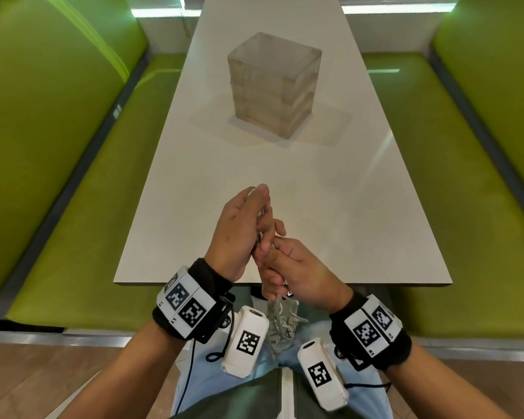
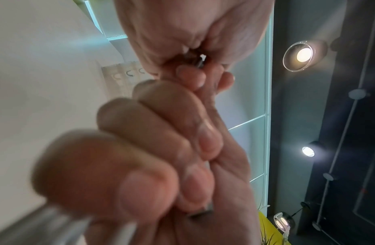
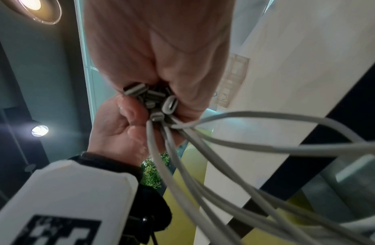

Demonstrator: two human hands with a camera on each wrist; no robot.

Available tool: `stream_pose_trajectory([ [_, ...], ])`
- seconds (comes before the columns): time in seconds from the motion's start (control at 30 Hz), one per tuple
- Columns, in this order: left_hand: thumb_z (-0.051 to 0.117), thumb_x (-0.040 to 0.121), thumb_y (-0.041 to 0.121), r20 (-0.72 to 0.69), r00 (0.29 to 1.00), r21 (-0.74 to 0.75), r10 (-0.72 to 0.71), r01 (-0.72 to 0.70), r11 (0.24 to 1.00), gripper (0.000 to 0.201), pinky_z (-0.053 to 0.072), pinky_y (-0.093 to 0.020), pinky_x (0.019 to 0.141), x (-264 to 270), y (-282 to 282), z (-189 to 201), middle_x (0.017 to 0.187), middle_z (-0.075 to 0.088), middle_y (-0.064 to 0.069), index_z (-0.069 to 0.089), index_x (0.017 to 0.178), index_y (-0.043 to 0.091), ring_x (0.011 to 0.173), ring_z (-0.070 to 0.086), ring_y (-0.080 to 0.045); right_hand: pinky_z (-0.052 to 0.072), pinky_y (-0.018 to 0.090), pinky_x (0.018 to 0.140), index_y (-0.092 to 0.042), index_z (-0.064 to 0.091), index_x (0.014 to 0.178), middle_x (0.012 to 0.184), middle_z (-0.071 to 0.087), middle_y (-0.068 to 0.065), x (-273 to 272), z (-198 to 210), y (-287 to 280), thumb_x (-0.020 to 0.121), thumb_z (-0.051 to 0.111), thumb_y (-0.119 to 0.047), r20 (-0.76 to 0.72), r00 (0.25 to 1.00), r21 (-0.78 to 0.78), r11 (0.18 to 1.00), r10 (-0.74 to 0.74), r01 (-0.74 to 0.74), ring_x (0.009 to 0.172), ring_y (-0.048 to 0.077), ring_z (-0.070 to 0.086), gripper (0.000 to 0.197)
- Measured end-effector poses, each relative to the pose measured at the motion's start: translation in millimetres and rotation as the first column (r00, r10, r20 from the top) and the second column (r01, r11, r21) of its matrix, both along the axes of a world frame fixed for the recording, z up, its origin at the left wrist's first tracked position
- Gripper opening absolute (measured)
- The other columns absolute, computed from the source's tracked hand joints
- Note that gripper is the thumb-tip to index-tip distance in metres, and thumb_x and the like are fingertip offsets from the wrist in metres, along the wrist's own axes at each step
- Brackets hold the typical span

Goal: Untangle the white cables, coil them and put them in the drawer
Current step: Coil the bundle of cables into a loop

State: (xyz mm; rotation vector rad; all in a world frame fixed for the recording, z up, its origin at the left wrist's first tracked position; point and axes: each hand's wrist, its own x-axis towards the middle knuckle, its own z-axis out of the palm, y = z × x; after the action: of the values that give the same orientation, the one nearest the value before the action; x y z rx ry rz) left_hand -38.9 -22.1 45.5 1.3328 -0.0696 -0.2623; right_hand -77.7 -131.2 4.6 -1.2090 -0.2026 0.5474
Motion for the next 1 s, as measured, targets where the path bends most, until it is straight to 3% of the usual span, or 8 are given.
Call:
stream_pose_trajectory([
  [0.1,0.039,0.1,0.034,0.088,0.995,0.0,-0.04,0.04,0.999,0.03,0.054,-0.035,0.074,0.5,3.8,-4.4,0.057,0.053,-0.001,0.05,0.09,0.007,0.053,0.059,-0.019,0.045,0.026,0.048,-0.01,0.044,0.074,0.048,0.038,-0.006,2.8,1.7,-4.5,0.097,0.043,-0.028,-0.004,1.0,0.006,1.0,-0.031,0.031,0.039,0.009,0.035,0.029],
  [0.2,0.042,0.085,0.06,0.098,0.978,0.083,-0.183,0.176,0.981,0.066,0.053,-0.034,0.083,0.0,14.5,-18.6,0.103,0.071,-0.005,0.04,0.132,0.015,0.097,0.068,-0.021,0.045,0.026,0.051,-0.008,0.046,0.079,0.05,0.04,-0.007,8.0,5.8,-10.4,0.098,0.041,-0.024,0.041,0.992,0.052,0.992,-0.12,0.118,0.04,0.009,0.037,0.026],
  [0.27,0.047,0.075,0.068,0.05,0.958,0.122,-0.283,0.276,0.954,0.086,0.051,-0.027,0.082,-7.2,16.8,-29.3,0.103,0.07,0.0,0.028,0.142,0.019,0.094,0.068,-0.014,0.047,0.025,0.054,-0.008,0.048,0.083,0.053,0.044,-0.005,15.5,13.0,-18.6,0.098,0.04,-0.024,0.04,0.977,0.134,0.97,-0.21,0.203,0.045,0.011,0.044,0.024],
  [0.4,0.041,0.092,0.04,0.043,0.925,0.265,-0.378,0.354,0.897,0.031,0.049,-0.017,0.076,-21.9,7.6,-36.3,0.083,0.065,0.003,0.057,0.102,0.015,0.08,0.069,-0.012,0.052,0.029,0.062,-0.01,0.048,0.085,0.067,0.057,0.002,28.0,28.7,-32.3,0.093,0.043,-0.027,-0.052,0.959,0.267,0.921,-0.28,0.283,0.065,0.017,0.061,0.019],
  [0.53,0.044,0.091,0.035,-0.028,0.944,0.17,-0.329,0.328,0.929,0.029,0.032,-0.02,0.046,-22.4,1.4,-35.2,0.052,0.036,0.011,0.053,0.072,0.015,0.044,0.032,-0.006,0.05,0.025,0.059,-0.01,0.047,0.085,0.056,0.041,-0.003,26.8,34.5,-27.4,0.1,0.036,-0.022,-0.106,0.943,0.358,0.873,-0.316,0.332,0.048,0.01,0.044,0.022],
  [0.77,0.048,0.091,0.039,-0.039,0.952,0.101,-0.304,0.306,0.947,0.033,0.028,-0.017,0.044,-26.9,4.8,-40.5,0.05,0.032,0.011,0.055,0.066,0.02,0.043,0.026,-0.007,0.047,0.024,0.055,-0.009,0.047,0.083,0.052,0.037,-0.005,26.0,33.2,-19.1,0.101,0.033,-0.019,-0.128,0.936,0.384,0.854,-0.327,0.35,0.044,0.008,0.039,0.026],
  [0.93,0.038,0.096,0.042,-0.079,0.869,0.188,-0.489,0.495,0.848,0.04,0.051,-0.036,0.064,-22.2,19.5,-40.5,0.047,0.043,0.005,0.055,0.076,0.011,0.052,0.061,-0.02,0.044,0.024,0.054,-0.01,0.051,0.084,0.051,0.038,-0.007,36.2,42.8,-41.8,0.099,0.038,-0.022,-0.048,0.954,0.353,0.888,-0.297,0.294,0.043,0.007,0.037,0.023],
  [1.0,0.041,0.095,0.042,-0.097,0.87,0.177,-0.483,0.493,0.852,0.042,0.043,-0.026,0.052,-20.4,26.4,-37.4,0.045,0.038,0.009,0.053,0.072,0.01,0.041,0.049,-0.013,0.043,0.027,0.053,-0.008,0.052,0.084,0.05,0.036,-0.007,39.1,48.0,-57.3,0.095,0.044,-0.024,0.058,0.966,0.2,0.951,-0.251,0.235,0.041,0.009,0.034,0.021],
])
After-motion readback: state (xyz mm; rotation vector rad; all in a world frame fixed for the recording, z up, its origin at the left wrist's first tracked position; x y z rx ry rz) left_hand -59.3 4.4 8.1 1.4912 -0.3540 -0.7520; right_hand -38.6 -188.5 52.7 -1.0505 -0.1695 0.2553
